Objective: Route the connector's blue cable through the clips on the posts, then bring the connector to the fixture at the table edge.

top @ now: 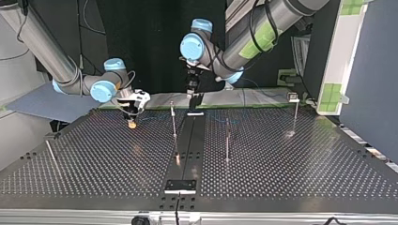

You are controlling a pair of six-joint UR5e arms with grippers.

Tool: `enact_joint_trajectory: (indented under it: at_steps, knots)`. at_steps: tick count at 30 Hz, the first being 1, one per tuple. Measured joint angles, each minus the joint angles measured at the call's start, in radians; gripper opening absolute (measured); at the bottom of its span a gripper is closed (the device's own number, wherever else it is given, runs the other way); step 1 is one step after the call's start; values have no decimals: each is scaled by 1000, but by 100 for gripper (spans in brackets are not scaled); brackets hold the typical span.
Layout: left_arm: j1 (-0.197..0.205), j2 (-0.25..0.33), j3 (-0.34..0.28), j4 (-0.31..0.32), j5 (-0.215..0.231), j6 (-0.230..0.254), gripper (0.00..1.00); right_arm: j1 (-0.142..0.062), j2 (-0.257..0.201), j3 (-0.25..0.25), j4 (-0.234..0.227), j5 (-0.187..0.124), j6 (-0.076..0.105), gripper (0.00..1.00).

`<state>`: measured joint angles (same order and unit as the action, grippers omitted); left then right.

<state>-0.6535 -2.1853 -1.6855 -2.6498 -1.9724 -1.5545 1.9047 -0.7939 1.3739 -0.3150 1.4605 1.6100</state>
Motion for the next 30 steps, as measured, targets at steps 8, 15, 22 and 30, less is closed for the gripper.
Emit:
enact_joint_trajectory:
  at_steps: [8, 15, 22, 30]
  knots:
    - [-2, 0, 0, 38, 72, -34, 100, 3, 0, 0, -1, 0, -2, 0]
    - [-6, 0, 0, 68, 129, -59, 100, 4, 0, 0, -3, 0, -2, 0]
    - [-9, 0, 0, 70, 148, -62, 100, 4, 0, 0, -2, 0, -2, 0]
    - [-10, 0, 0, 64, 142, -61, 100, 4, 0, 0, 0, 0, -2, 0]
